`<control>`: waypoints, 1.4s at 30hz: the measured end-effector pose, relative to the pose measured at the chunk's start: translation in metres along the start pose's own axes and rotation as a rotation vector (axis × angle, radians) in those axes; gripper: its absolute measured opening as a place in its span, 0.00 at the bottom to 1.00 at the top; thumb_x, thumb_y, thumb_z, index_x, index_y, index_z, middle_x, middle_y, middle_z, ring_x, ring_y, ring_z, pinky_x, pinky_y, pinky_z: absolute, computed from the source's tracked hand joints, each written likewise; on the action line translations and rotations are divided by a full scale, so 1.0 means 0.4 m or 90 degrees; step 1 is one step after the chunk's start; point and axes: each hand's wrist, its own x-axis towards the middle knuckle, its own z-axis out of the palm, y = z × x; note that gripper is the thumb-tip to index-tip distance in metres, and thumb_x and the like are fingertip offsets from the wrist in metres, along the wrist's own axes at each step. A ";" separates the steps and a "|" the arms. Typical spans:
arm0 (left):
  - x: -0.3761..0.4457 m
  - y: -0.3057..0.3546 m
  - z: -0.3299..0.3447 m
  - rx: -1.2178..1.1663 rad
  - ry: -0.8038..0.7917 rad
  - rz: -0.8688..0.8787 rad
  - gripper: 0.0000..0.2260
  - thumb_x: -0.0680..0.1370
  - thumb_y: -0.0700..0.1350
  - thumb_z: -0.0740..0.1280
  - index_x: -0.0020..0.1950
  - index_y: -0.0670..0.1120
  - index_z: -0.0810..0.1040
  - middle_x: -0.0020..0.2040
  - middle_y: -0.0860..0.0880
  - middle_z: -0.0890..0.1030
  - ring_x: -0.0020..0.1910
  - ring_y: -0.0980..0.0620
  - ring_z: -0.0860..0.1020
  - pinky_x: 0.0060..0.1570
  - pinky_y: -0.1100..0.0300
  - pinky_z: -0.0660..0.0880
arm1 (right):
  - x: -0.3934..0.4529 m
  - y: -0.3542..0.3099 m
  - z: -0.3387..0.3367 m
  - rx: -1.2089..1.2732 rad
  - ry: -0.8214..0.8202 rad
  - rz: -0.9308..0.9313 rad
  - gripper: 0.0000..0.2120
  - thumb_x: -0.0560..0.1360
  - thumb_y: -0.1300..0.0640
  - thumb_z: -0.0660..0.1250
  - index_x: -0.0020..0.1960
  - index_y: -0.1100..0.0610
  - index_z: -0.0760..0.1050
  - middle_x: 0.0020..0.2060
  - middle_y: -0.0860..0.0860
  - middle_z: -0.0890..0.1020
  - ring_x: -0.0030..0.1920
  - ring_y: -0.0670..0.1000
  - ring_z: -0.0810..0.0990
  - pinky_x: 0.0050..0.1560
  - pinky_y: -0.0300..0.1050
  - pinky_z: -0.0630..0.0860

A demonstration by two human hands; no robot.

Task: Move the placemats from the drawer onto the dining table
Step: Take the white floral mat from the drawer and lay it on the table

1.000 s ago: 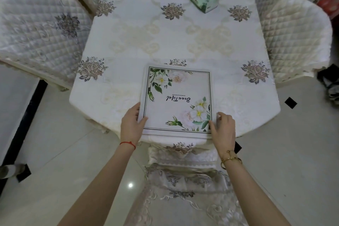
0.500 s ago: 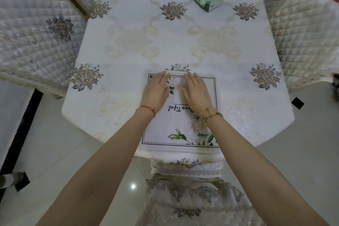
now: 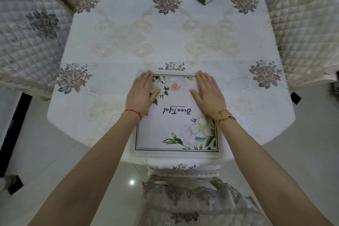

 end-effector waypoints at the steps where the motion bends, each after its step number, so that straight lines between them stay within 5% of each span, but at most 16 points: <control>1: -0.006 -0.006 -0.004 0.008 0.005 -0.009 0.29 0.81 0.57 0.55 0.77 0.44 0.54 0.78 0.48 0.56 0.77 0.50 0.52 0.76 0.53 0.50 | -0.010 0.018 -0.003 0.002 0.004 0.016 0.31 0.81 0.40 0.47 0.78 0.55 0.46 0.78 0.51 0.51 0.77 0.49 0.47 0.77 0.49 0.44; 6: -0.040 -0.008 -0.018 0.043 0.010 -0.068 0.28 0.81 0.53 0.56 0.76 0.40 0.55 0.77 0.43 0.58 0.77 0.44 0.54 0.76 0.52 0.47 | -0.050 0.025 -0.011 0.006 0.040 0.101 0.30 0.81 0.45 0.47 0.77 0.60 0.48 0.78 0.54 0.52 0.77 0.52 0.47 0.76 0.48 0.42; 10: -0.081 0.034 -0.007 0.015 -0.010 0.019 0.26 0.81 0.51 0.57 0.76 0.42 0.57 0.77 0.44 0.58 0.77 0.46 0.53 0.76 0.55 0.46 | -0.090 -0.058 -0.003 0.041 0.020 -0.001 0.28 0.82 0.48 0.49 0.78 0.57 0.48 0.78 0.52 0.50 0.77 0.50 0.45 0.77 0.48 0.42; 15: -0.125 0.059 0.019 0.026 -0.034 0.031 0.28 0.81 0.56 0.51 0.77 0.45 0.54 0.78 0.47 0.55 0.77 0.48 0.51 0.76 0.52 0.51 | -0.115 -0.099 0.035 0.023 -0.015 -0.010 0.28 0.82 0.46 0.47 0.78 0.56 0.45 0.78 0.51 0.49 0.77 0.49 0.44 0.77 0.50 0.45; 26: -0.253 0.020 -0.017 0.003 -0.025 -0.065 0.26 0.81 0.51 0.57 0.77 0.42 0.55 0.78 0.45 0.57 0.77 0.47 0.53 0.76 0.54 0.47 | -0.277 -0.010 0.012 0.032 -0.002 0.086 0.29 0.81 0.45 0.45 0.78 0.58 0.47 0.78 0.53 0.51 0.77 0.49 0.45 0.76 0.48 0.41; 29: -0.306 0.062 -0.019 -0.009 -0.022 -0.031 0.27 0.81 0.51 0.57 0.76 0.41 0.57 0.77 0.43 0.59 0.77 0.46 0.54 0.76 0.54 0.48 | -0.321 -0.067 0.018 0.041 -0.003 0.030 0.28 0.82 0.45 0.47 0.78 0.57 0.47 0.78 0.52 0.49 0.77 0.49 0.44 0.77 0.49 0.42; 35: -0.379 0.132 0.016 0.015 -0.062 -0.005 0.31 0.79 0.59 0.47 0.77 0.42 0.52 0.78 0.46 0.53 0.78 0.49 0.50 0.76 0.55 0.50 | -0.364 -0.129 0.061 0.031 -0.051 -0.006 0.32 0.82 0.42 0.48 0.78 0.56 0.43 0.78 0.50 0.45 0.77 0.47 0.39 0.76 0.46 0.41; 42: -0.433 0.075 0.002 0.030 -0.069 -0.047 0.30 0.80 0.56 0.55 0.77 0.42 0.54 0.78 0.45 0.55 0.77 0.49 0.53 0.76 0.52 0.53 | -0.452 -0.042 0.041 -0.004 -0.056 0.032 0.34 0.79 0.37 0.42 0.78 0.55 0.42 0.78 0.49 0.44 0.77 0.46 0.41 0.77 0.48 0.41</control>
